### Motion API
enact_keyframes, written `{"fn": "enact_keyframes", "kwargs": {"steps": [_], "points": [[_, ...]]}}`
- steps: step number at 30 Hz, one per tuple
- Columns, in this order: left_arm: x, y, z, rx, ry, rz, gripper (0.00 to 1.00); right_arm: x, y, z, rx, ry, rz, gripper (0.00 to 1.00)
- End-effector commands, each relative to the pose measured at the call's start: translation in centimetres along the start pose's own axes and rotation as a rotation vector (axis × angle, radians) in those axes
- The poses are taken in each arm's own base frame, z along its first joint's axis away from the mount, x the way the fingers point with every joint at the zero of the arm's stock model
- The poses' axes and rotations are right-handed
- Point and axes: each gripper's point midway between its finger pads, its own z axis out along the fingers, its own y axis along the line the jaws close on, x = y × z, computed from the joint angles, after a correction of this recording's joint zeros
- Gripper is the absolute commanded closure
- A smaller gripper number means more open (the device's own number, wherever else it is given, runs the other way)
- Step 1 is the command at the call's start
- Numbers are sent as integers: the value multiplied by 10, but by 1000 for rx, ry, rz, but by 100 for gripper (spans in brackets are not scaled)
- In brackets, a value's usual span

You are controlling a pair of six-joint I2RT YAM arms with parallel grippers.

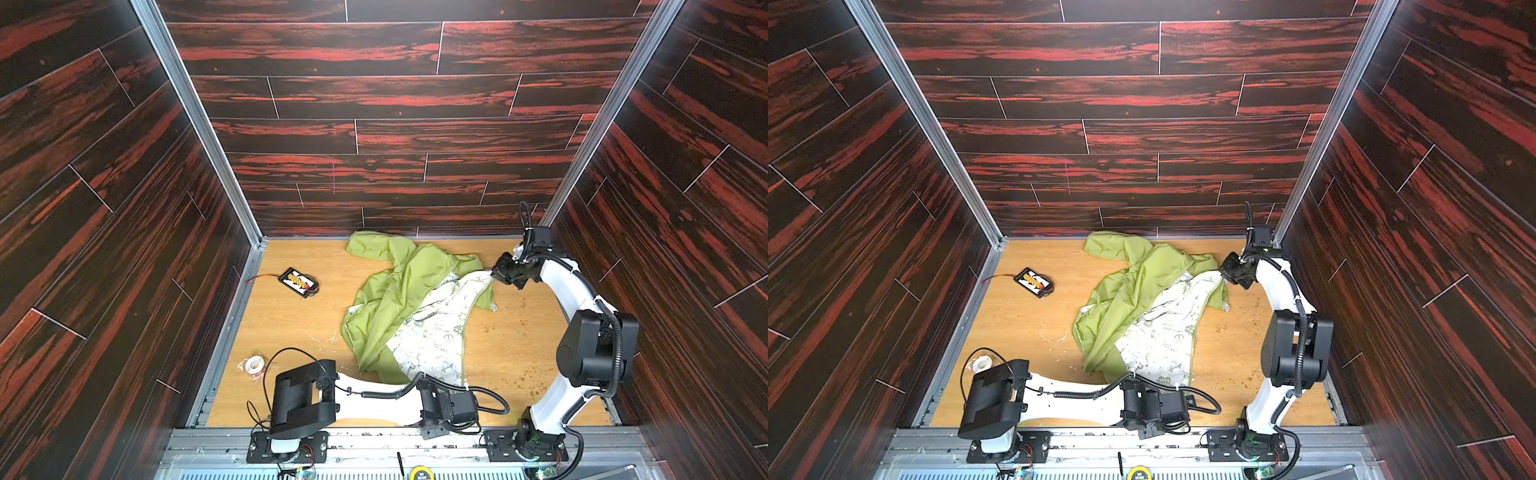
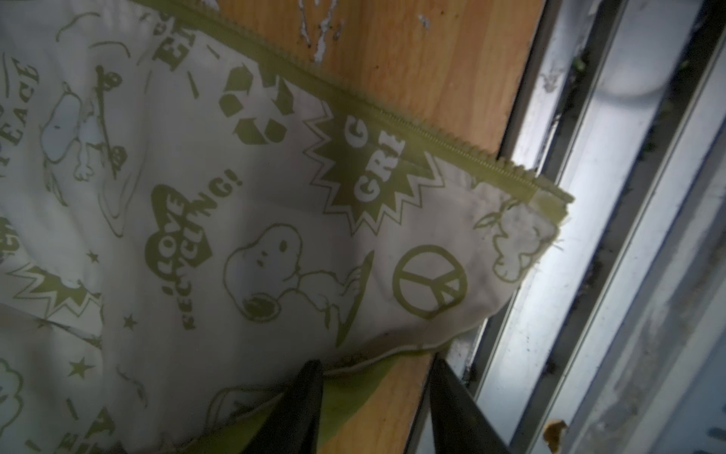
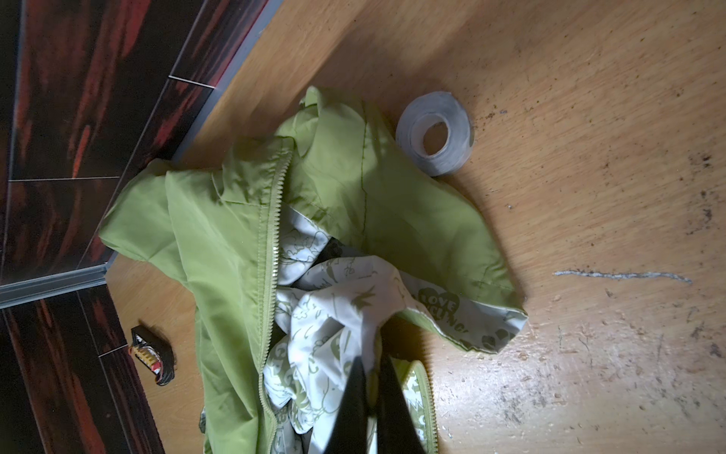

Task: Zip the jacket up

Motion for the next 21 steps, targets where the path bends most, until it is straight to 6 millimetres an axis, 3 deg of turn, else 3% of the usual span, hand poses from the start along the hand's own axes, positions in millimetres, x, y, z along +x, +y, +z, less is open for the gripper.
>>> {"fn": "enact_keyframes", "kwargs": {"steps": [1, 5, 11, 15, 21], "points": [[-4, -7, -2, 0, 4, 58, 53, -2, 5, -14, -24, -19, -9, 100], [-1, -12, 1, 12, 20, 76, 60, -1, 5, -13, -30, -17, -6, 100], [0, -14, 4, 22, 19, 58, 98, -2, 5, -13, -29, -18, -4, 100], [-8, -2, -10, -28, -63, 1, 100, -5, 2, -14, -23, -21, 4, 100], [-26, 25, -56, -67, -315, -218, 100, -11, -8, -17, 8, -30, 15, 100]]}}
